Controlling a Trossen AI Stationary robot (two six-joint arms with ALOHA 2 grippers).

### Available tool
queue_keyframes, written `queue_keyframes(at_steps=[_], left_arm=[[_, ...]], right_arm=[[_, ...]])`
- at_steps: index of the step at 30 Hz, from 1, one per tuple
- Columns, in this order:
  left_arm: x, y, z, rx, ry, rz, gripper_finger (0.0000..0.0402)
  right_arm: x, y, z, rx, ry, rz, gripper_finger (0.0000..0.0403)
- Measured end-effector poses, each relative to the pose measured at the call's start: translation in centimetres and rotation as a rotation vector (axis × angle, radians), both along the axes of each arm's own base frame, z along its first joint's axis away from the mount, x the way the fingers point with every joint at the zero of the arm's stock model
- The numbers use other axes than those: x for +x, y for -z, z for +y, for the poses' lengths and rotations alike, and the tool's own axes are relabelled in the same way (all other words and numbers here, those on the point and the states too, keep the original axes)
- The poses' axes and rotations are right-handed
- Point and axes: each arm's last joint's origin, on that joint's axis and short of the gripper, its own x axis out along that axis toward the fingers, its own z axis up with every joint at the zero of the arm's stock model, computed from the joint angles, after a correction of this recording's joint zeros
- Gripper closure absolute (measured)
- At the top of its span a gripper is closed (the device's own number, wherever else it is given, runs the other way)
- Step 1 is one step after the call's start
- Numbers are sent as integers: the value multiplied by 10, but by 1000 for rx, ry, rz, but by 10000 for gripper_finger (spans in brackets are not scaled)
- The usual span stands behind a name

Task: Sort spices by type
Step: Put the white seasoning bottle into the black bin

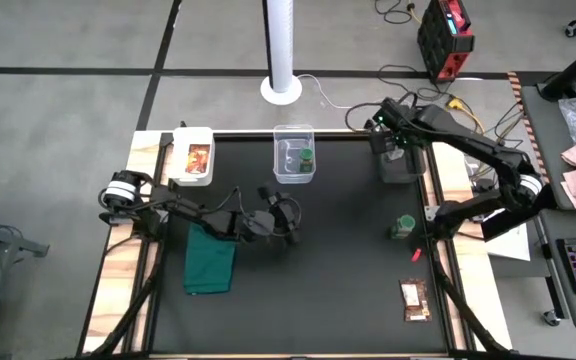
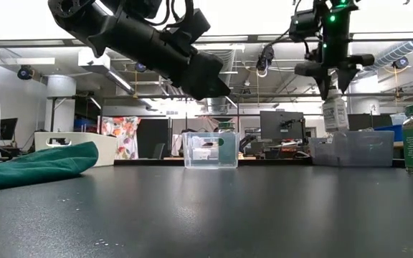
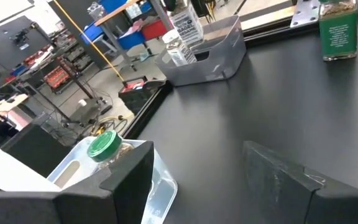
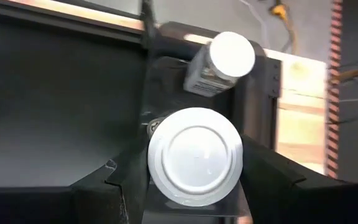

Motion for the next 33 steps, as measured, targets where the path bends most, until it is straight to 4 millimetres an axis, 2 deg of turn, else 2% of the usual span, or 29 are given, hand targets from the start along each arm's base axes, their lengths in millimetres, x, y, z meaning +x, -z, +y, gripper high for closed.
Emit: queue_keyframes(at_steps=[8, 17, 21, 25, 33], left_arm=[[-3, -1, 2, 27, -85, 11, 171], [-6, -9, 2, 14, -59, 9, 171], [-7, -16, -2, -68, 115, 4, 171], [-11, -32, -6, -115, 309, -25, 171], [-44, -69, -1, -81, 339, -156, 171]], right_arm=[[-8, 34, -6, 6, 62, 25, 206], [-15, 73, -11, 18, 88, -22, 206], [-18, 80, -12, 24, 99, -29, 206], [-19, 80, -13, 22, 119, -44, 206], [-20, 80, -18, 3, 173, -101, 206]])
